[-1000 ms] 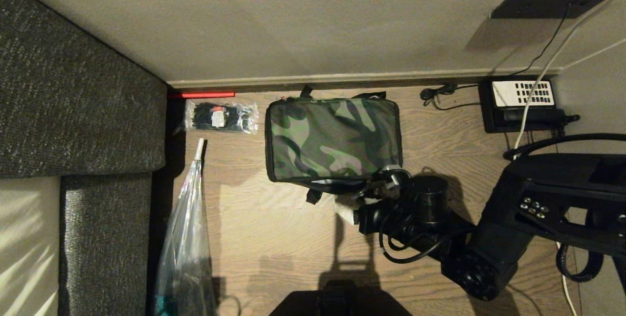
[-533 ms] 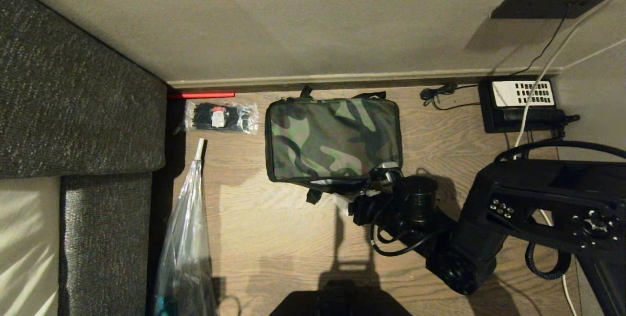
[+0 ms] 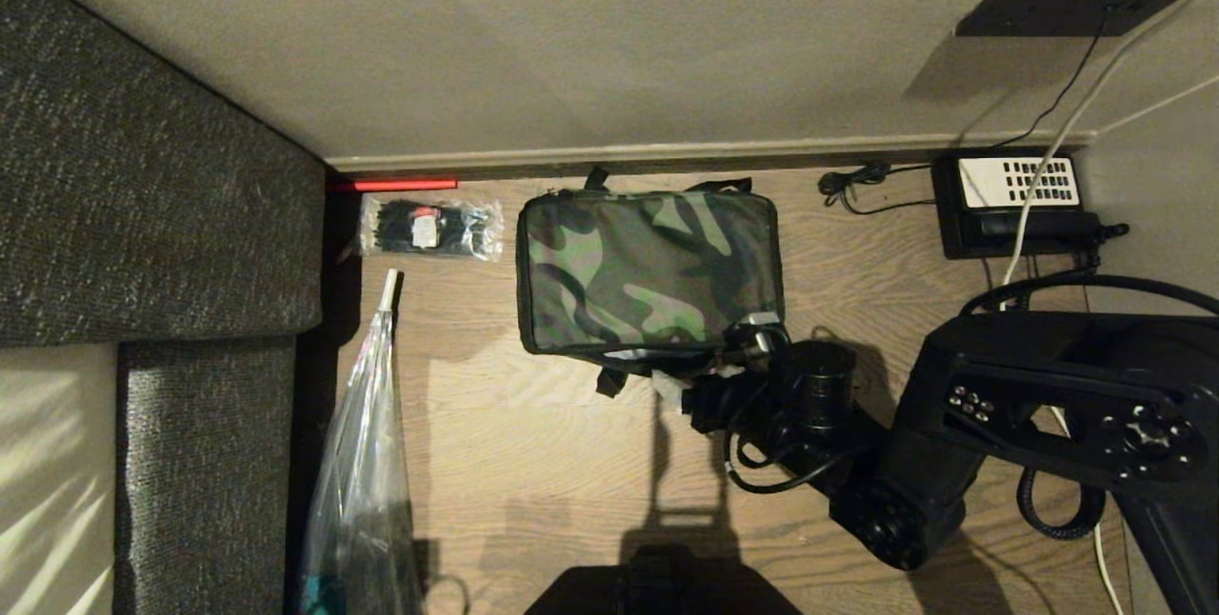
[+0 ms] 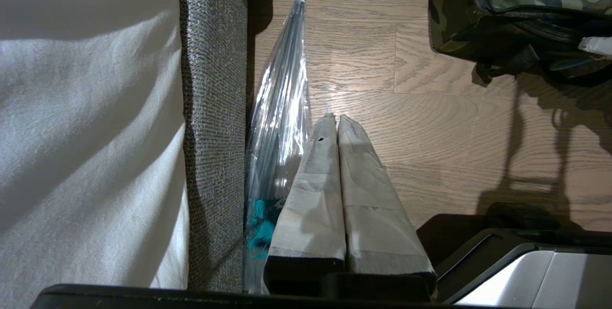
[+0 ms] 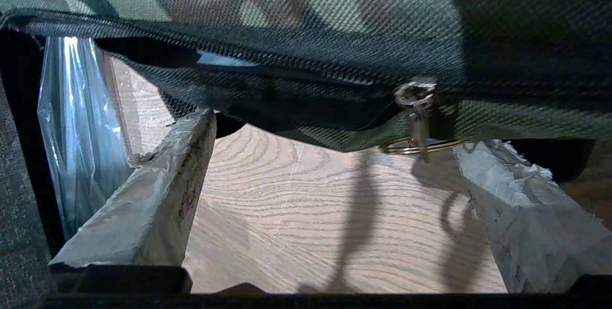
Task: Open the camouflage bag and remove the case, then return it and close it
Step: Open the top of the storage box
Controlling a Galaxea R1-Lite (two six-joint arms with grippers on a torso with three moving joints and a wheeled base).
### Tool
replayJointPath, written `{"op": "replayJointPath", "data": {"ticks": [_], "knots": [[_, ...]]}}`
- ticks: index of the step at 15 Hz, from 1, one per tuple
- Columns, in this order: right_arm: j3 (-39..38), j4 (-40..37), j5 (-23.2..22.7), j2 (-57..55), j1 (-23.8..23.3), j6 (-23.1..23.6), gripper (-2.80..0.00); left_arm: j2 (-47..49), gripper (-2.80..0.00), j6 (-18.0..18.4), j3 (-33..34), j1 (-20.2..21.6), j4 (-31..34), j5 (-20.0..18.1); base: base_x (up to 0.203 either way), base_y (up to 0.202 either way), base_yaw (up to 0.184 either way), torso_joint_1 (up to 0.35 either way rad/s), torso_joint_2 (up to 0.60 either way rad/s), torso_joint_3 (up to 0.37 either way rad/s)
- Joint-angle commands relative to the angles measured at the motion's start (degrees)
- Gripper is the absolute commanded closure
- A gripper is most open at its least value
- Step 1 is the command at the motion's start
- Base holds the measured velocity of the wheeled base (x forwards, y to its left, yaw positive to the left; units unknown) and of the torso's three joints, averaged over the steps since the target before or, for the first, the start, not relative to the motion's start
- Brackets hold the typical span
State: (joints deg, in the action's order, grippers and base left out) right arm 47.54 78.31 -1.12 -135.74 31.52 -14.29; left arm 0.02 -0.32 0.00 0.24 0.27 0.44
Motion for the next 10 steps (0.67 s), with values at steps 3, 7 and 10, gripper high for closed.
{"op": "replayJointPath", "data": {"ticks": [3,7,10], "knots": [[-0.5,-0.4,-0.3,0.0,-1.5,5.2,-2.80,0.0,0.00,0.0,0.2,0.0,0.0,0.0,0.000,0.000,0.000,0.000,0.00,0.000],[-0.5,-0.4,-0.4,-0.4,-2.2,7.0,-2.80,-0.1,0.00,0.0,0.2,0.0,0.0,0.0,0.000,0.000,0.000,0.000,0.00,0.000],[-0.4,0.1,-0.3,-1.5,-2.8,9.3,-2.80,0.0,0.00,0.0,0.2,0.0,0.0,0.0,0.000,0.000,0.000,0.000,0.00,0.000]]}}
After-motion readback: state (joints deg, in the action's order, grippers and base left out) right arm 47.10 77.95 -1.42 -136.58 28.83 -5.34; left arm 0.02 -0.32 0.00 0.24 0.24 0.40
